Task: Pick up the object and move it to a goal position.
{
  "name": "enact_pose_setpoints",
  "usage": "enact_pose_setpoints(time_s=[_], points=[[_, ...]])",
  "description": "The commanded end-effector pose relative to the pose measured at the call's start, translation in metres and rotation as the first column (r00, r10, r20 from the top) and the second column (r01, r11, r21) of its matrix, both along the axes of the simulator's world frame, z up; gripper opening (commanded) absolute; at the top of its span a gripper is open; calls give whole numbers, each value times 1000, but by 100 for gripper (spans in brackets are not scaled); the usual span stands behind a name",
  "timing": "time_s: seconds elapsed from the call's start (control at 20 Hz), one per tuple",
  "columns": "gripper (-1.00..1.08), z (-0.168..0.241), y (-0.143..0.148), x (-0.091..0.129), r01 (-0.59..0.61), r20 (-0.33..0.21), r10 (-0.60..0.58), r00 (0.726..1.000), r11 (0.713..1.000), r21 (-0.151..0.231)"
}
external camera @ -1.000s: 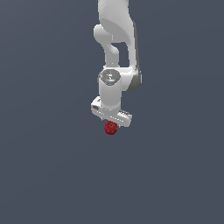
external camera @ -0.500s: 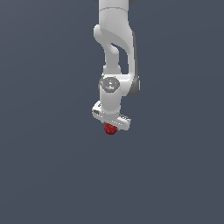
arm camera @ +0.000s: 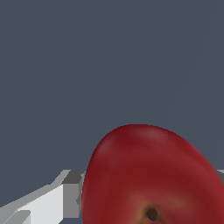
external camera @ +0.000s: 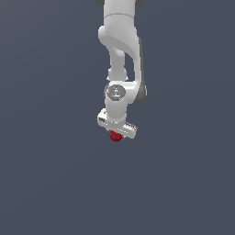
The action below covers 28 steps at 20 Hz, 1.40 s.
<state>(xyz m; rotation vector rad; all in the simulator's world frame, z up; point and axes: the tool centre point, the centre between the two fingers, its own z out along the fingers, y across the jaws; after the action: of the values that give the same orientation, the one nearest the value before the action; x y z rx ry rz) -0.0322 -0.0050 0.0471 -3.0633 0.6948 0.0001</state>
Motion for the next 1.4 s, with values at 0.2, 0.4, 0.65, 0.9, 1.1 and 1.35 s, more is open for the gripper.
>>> enact_pose_setpoints(time_s=[0.2, 0.4, 0.65, 0.9, 1.1, 1.35], points=[[-100, -1, -1, 0, 1, 0, -1, 1000, 1000, -1], [-100, 1, 1, 0, 0, 0, 0, 1000, 1000, 0], [-100, 9, 14, -7, 0, 0, 0, 1000, 1000, 0], [-100, 27, 43, -19, 0, 0, 0, 1000, 1000, 0], [-100, 49, 75, -34, 1, 0, -1, 1000, 1000, 0], [-100, 75, 115, -51, 1, 0, -1, 1000, 1000, -1]])
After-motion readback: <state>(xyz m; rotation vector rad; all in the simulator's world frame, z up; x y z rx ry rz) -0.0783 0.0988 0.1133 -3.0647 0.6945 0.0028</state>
